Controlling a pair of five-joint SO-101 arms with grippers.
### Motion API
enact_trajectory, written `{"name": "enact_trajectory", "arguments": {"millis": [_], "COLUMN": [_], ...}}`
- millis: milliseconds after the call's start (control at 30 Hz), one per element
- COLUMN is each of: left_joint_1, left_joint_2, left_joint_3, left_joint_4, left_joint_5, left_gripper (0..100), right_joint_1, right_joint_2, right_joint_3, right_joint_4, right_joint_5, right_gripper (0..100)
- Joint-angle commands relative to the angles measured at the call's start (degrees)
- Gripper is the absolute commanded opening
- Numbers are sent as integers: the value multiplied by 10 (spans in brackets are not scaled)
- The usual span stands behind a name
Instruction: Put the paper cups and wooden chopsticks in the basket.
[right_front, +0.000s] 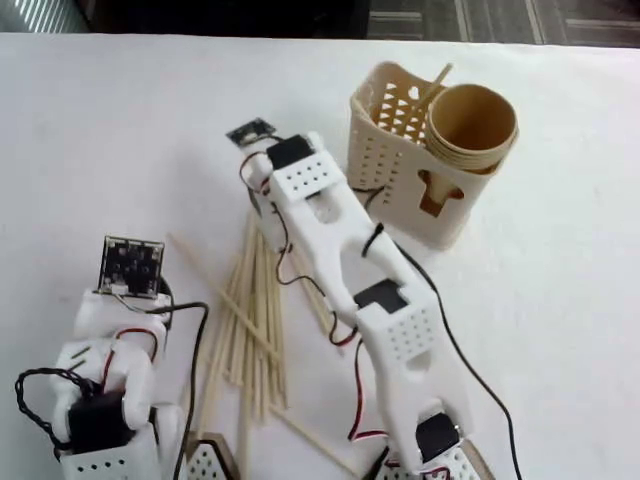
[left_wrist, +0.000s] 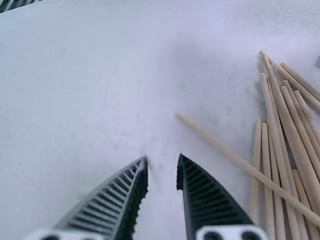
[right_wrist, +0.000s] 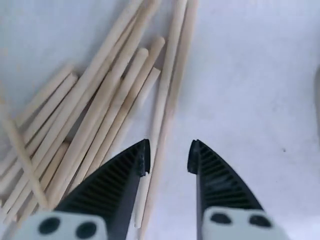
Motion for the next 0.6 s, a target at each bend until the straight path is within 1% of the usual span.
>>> {"name": "enact_trajectory", "arguments": {"millis": [0, 300, 333, 433, 500, 567], "left_joint_1": [-4, -4, -4, -4, -4, -4], "left_joint_2": [4, 4, 4, 4, 4, 4], "left_joint_3": [-4, -4, -4, -4, -4, -4], "left_joint_4": [-12, -11, -11, -11, -11, -12], "left_joint_5": [-4, -4, -4, -4, -4, -4], "left_gripper": [113, 113, 113, 113, 113, 113], "right_joint_1": [-9, -9, -2, 18, 28, 36], "right_joint_2": [12, 84, 94, 108, 110, 112], "right_joint_3": [-4, -8, -8, -10, -19, -33], "right_joint_4": [-33, -80, -86, -95, -81, -63], "right_joint_5": [0, 1, 2, 5, 6, 19], "right_gripper": [138, 131, 111, 9, 26, 16]}}
